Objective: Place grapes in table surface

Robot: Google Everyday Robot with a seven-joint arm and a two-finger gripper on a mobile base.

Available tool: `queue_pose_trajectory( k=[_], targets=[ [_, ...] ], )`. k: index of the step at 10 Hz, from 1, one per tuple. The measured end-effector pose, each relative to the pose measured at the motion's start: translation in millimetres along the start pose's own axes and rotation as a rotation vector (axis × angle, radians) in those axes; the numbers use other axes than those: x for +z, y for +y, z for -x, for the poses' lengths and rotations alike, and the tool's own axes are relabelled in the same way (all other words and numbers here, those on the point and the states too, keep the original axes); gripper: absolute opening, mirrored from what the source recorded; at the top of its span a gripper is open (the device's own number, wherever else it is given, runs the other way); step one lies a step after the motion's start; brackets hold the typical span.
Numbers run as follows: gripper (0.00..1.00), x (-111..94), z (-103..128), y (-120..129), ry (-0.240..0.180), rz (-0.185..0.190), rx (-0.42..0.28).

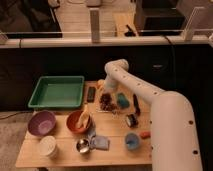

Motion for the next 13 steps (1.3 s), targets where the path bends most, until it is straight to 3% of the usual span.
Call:
queue_pose_trajectory(
  k=[3,5,10,13],
  targets=[
    [0.77,20.4,3.5,1.2,-0.005,0.019,-0.008],
    [0.62,25.0,3.9,1.1,-0.001,0.027,-0.008],
    [0.08,30.5,2.7,-1.6,0.006,0.055,-0.008],
    [0.0,32.1,3.1,-3.9,0.003,0.063,-0.009]
  ],
)
